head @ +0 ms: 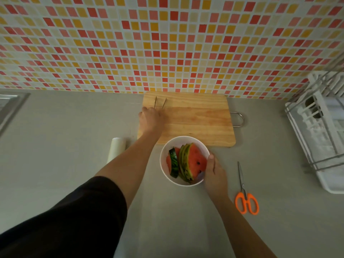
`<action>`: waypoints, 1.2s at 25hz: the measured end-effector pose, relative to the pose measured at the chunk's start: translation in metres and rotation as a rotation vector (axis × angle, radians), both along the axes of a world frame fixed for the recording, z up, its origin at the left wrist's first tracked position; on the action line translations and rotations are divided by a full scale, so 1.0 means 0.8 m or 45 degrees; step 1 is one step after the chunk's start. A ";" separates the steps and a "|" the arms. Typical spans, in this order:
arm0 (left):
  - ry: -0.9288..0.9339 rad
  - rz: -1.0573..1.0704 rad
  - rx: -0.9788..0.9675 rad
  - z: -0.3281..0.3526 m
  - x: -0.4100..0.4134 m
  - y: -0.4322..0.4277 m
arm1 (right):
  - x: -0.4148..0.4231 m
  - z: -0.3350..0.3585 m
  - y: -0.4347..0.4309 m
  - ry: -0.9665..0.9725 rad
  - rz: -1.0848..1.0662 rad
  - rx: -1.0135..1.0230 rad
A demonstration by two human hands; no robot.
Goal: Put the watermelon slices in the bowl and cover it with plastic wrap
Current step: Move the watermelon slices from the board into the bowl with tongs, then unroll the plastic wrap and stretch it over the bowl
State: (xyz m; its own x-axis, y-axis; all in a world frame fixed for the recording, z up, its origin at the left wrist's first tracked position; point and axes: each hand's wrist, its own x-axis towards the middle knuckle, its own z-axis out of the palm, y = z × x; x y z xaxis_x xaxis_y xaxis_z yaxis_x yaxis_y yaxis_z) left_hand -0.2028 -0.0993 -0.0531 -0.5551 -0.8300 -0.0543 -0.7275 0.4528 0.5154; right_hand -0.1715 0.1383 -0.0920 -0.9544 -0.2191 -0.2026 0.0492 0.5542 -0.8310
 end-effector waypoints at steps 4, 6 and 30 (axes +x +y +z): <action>-0.072 -0.030 -0.019 -0.003 -0.002 0.001 | -0.001 0.000 0.000 0.025 -0.008 -0.007; -0.031 -0.057 -0.062 0.004 0.008 0.006 | -0.001 0.000 0.001 0.002 -0.001 -0.014; 0.477 0.137 1.353 0.007 0.259 0.158 | 0.086 0.021 0.049 0.002 0.110 0.027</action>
